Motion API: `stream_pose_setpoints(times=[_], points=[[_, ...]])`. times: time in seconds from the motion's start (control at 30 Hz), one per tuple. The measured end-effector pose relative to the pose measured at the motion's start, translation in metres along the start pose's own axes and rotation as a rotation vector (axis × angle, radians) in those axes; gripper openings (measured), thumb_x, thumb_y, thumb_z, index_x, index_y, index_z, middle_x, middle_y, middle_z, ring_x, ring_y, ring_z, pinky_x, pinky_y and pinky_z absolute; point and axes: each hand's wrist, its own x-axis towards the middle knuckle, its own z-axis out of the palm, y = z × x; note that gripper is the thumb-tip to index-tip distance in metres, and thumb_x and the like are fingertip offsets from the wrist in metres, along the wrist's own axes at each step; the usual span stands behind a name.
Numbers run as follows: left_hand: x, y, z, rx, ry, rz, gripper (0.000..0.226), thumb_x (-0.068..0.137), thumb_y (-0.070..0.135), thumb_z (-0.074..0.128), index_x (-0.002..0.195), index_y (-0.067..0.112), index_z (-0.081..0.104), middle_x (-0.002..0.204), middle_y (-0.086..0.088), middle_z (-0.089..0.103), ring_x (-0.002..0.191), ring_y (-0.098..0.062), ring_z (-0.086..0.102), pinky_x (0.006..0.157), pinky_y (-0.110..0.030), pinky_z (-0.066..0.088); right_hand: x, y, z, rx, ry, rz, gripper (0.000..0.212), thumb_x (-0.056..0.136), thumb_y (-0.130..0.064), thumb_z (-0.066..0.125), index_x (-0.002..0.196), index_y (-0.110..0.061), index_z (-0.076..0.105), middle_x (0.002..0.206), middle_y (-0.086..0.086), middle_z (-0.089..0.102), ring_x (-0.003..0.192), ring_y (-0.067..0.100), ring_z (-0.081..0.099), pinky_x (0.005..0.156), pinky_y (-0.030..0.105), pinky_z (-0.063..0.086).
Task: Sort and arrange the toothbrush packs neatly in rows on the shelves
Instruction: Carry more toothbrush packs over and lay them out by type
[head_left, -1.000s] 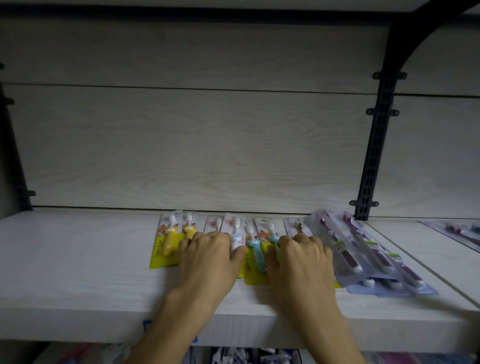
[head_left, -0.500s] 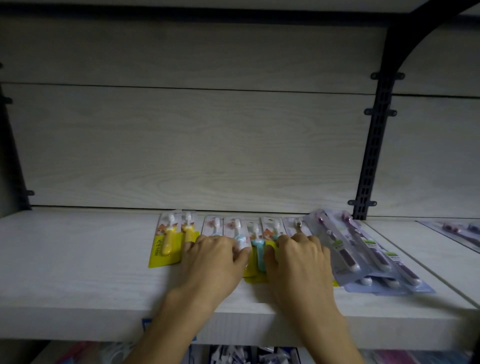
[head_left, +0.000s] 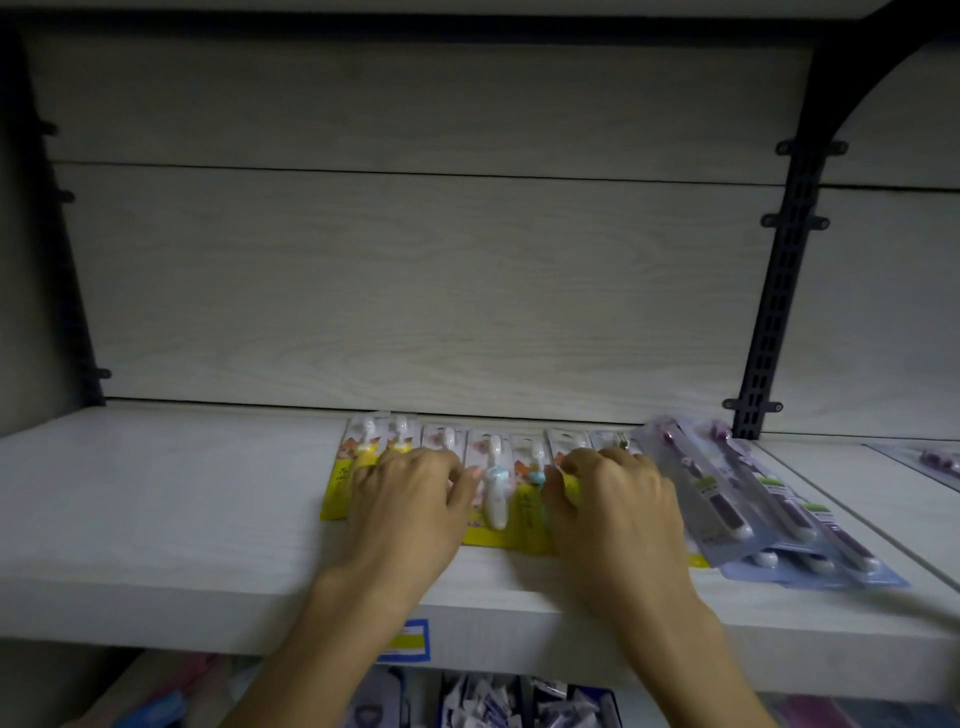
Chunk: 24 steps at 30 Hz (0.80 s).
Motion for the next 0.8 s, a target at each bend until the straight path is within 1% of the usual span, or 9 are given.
stream_pose_setpoints(times=[0.1,0.2,0.3,0.37,0.43,0.53,0.6,0.67,0.8], points=[[0.001,-0.02,-0.008,0.023,0.005,-0.023,0.028,0.095,0.042,0.042,0.092,0.025,0.065,0.098,0.004,0.066,0.103,-0.019,0.055,0.078,-0.029,0.035,-0.001,-0.022,-0.002,0.025,-0.045,-0.033,0.017,0.076,-0.027,0.064,0.071,-0.012,0.069,0.069,0.013,0.065,0.069,0.037,0.06,0.057,0.036,0.045],[0.003,-0.044,-0.015,0.059,0.003,-0.052,0.023,0.094,0.038,0.044,0.1,0.027,0.064,0.106,0.003,0.065,0.105,-0.021,0.055,0.082,-0.031,0.038,0.0,-0.048,-0.001,0.082,-0.031,-0.07,0.022,0.078,-0.031,0.06,0.074,-0.011,0.069,0.071,0.015,0.065,0.071,0.038,0.061,0.056,0.034,0.044],[0.006,-0.065,-0.022,0.083,-0.031,-0.052,0.025,0.093,0.042,0.046,0.108,0.028,0.06,0.111,0.003,0.064,0.107,-0.022,0.055,0.083,-0.031,0.039,0.003,-0.077,-0.002,0.128,-0.073,-0.091,0.028,0.088,-0.037,0.055,0.097,-0.014,0.068,0.096,0.012,0.067,0.094,0.035,0.059,0.071,0.036,0.046],[0.009,-0.079,-0.026,0.078,-0.053,-0.041,0.024,0.092,0.043,0.047,0.106,0.027,0.059,0.108,0.002,0.065,0.104,-0.022,0.056,0.081,-0.031,0.041,0.005,-0.095,0.0,0.143,-0.115,-0.092,0.031,0.09,-0.04,0.05,0.105,-0.017,0.064,0.105,0.009,0.065,0.102,0.031,0.056,0.078,0.036,0.045],[0.012,-0.091,-0.027,0.068,-0.06,-0.031,0.025,0.092,0.045,0.047,0.103,0.027,0.06,0.105,0.002,0.065,0.099,-0.022,0.057,0.079,-0.031,0.043,0.007,-0.111,0.004,0.138,-0.164,-0.068,0.032,0.089,-0.04,0.049,0.107,-0.017,0.063,0.108,0.009,0.064,0.106,0.03,0.055,0.079,0.035,0.044],[0.016,-0.1,-0.028,0.06,-0.056,-0.013,0.029,0.091,0.047,0.048,0.106,0.026,0.061,0.107,0.001,0.065,0.1,-0.022,0.057,0.08,-0.033,0.046,0.012,-0.128,0.01,0.051,-0.257,-0.039,0.031,0.091,-0.038,0.047,0.108,-0.015,0.06,0.115,0.009,0.062,0.111,0.031,0.052,0.078,0.034,0.042],[0.02,-0.102,-0.027,0.053,-0.073,-0.009,0.032,0.089,0.048,0.049,0.107,0.024,0.061,0.107,-0.001,0.065,0.101,-0.024,0.058,0.08,-0.034,0.046,0.016,-0.136,0.012,0.01,-0.336,-0.013,0.032,0.092,-0.035,0.049,0.111,-0.012,0.058,0.117,0.011,0.059,0.113,0.033,0.051,0.076,0.033,0.039],[0.024,-0.104,-0.024,0.054,-0.109,-0.006,0.034,0.088,0.049,0.048,0.102,0.022,0.063,0.103,-0.003,0.067,0.097,-0.026,0.059,0.076,-0.034,0.047,0.02,-0.143,0.013,-0.009,-0.388,0.018,0.032,0.091,-0.032,0.052,0.112,-0.009,0.057,0.119,0.013,0.057,0.114,0.034,0.051,0.076,0.033,0.038],[0.027,-0.104,-0.022,0.111,-0.145,-0.005,0.037,0.087,0.049,0.046,0.102,0.019,0.062,0.103,-0.006,0.067,0.097,-0.027,0.06,0.072,-0.032,0.043,0.022,-0.149,0.016,-0.054,-0.415,0.03,0.033,0.093,-0.027,0.05,0.119,-0.007,0.053,0.123,0.015,0.055,0.117,0.033,0.051,0.088,0.034,0.043]])
